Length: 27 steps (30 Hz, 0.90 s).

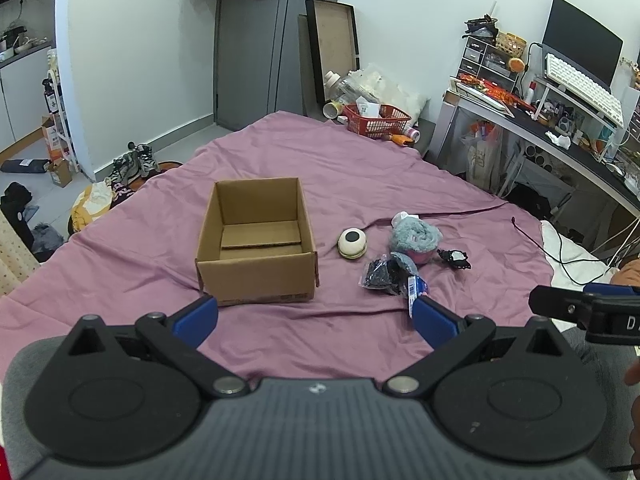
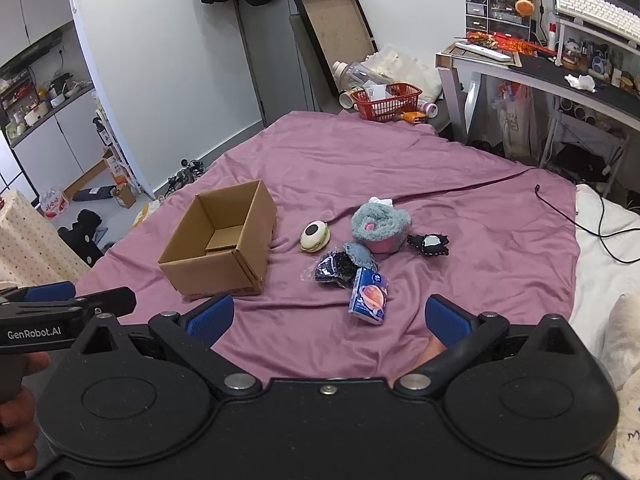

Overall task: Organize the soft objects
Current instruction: 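Move right tool to blue tissue pack while left tool approaches black plastic-wrapped item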

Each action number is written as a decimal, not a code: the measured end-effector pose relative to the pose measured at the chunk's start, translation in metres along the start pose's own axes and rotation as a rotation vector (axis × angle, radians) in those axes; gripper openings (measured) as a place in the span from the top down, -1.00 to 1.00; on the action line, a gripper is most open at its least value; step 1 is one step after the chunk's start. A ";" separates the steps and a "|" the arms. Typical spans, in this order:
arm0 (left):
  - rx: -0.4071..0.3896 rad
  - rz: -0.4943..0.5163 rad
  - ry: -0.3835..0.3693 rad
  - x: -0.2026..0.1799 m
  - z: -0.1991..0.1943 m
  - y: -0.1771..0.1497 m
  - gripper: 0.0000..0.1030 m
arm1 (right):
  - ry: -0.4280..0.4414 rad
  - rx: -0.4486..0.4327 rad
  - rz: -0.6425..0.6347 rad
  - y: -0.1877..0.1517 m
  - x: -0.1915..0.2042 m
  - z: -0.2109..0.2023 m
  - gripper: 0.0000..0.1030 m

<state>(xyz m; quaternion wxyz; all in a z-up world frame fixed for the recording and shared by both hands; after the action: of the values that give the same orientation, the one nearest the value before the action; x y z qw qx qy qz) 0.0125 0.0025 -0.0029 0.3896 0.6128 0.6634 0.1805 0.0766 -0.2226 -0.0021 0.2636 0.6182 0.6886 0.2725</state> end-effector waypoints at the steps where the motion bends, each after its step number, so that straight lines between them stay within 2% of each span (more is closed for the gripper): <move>1: 0.000 0.001 -0.004 -0.001 0.003 0.001 -0.99 | 0.008 0.005 0.004 0.002 -0.002 0.003 -0.99; 13: 0.034 -0.008 -0.061 -0.017 0.064 0.010 -0.94 | 0.038 0.097 0.050 0.013 -0.030 0.059 -0.69; 20: 0.074 -0.029 -0.083 -0.020 0.107 0.016 -0.67 | 0.076 0.175 0.106 0.018 -0.041 0.101 -0.47; 27: 0.103 -0.065 -0.100 -0.017 0.147 0.021 -0.41 | 0.106 0.269 0.169 0.026 -0.046 0.146 -0.36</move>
<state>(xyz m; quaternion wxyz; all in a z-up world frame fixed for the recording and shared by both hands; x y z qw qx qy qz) 0.1349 -0.0444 -0.0757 0.3959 0.6185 0.6710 0.1025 0.2016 -0.2589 -0.0872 0.1178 0.6886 0.6772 0.2311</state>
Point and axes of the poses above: each gripper's, at about its wrist camera, not at the fingertips, and z roughly the way its jaws point, x to its left, y to its top, the point moved 1 cm from there along z, roughly the way its jaws point, and after that the axes turned 15 degrees about -y, right-handed, at the moved point
